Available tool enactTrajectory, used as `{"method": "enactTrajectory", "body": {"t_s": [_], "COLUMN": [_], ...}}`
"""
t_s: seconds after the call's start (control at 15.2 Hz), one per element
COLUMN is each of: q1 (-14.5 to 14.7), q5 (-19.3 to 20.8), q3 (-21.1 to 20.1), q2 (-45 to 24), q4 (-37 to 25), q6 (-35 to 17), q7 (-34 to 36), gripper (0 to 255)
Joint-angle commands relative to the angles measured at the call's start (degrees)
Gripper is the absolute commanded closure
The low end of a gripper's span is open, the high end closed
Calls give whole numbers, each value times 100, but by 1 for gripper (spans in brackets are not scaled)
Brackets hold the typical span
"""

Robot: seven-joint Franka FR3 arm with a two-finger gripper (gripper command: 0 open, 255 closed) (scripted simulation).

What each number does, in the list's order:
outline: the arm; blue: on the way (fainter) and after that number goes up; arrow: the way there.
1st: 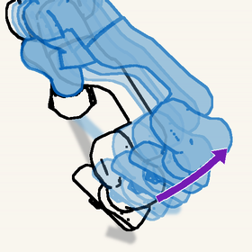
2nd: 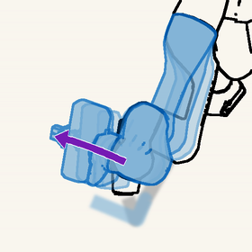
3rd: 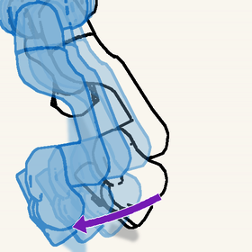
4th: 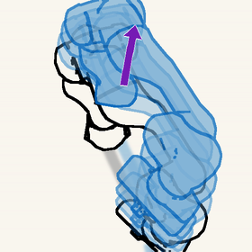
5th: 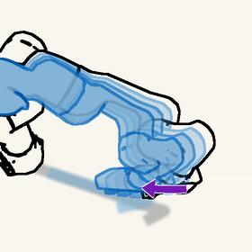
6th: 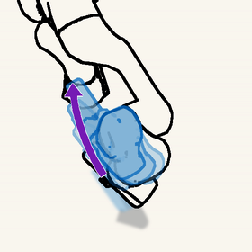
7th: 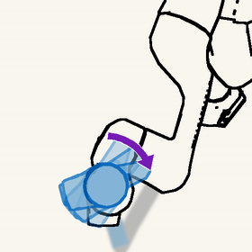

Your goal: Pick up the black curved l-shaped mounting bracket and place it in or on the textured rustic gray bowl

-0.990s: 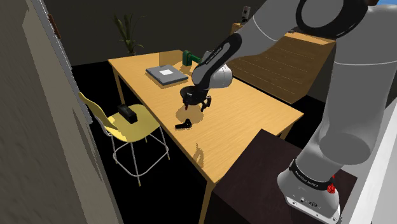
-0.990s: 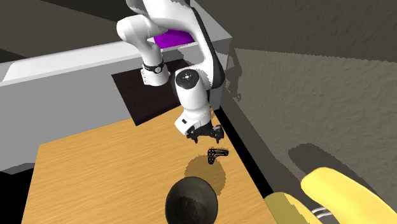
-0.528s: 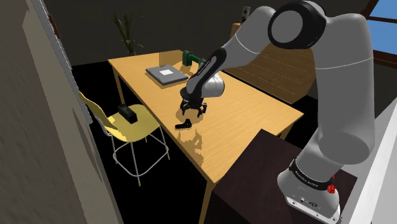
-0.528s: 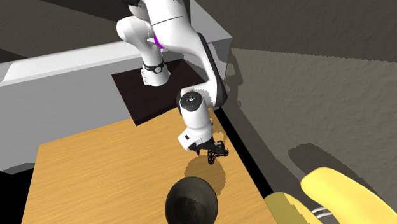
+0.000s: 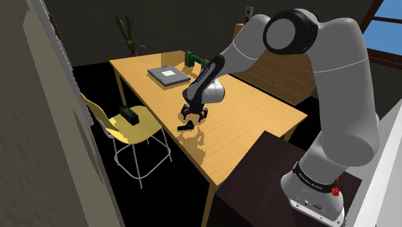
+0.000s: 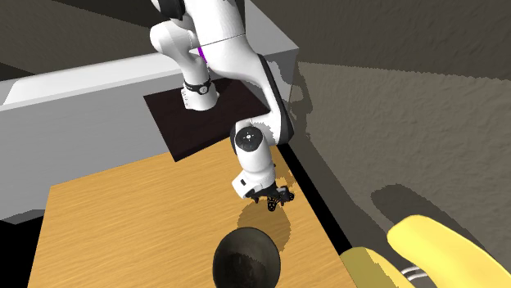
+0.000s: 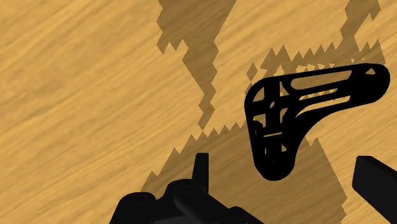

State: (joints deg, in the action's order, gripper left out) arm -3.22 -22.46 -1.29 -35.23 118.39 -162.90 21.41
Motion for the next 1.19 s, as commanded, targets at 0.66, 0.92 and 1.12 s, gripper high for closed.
{"method": "enactTrajectory", "body": {"t_s": [0.66, 0.92, 1.12], "q1": [-1, -1, 1247], "q5": [-2, -2, 126], "q3": [-3, -3, 1090], "q2": [-10, -10, 93], "q4": [-4, -4, 94], "q6": [-7, -7, 236], "q7": [-2, -2, 1110], "gripper": [255, 0, 0]}}
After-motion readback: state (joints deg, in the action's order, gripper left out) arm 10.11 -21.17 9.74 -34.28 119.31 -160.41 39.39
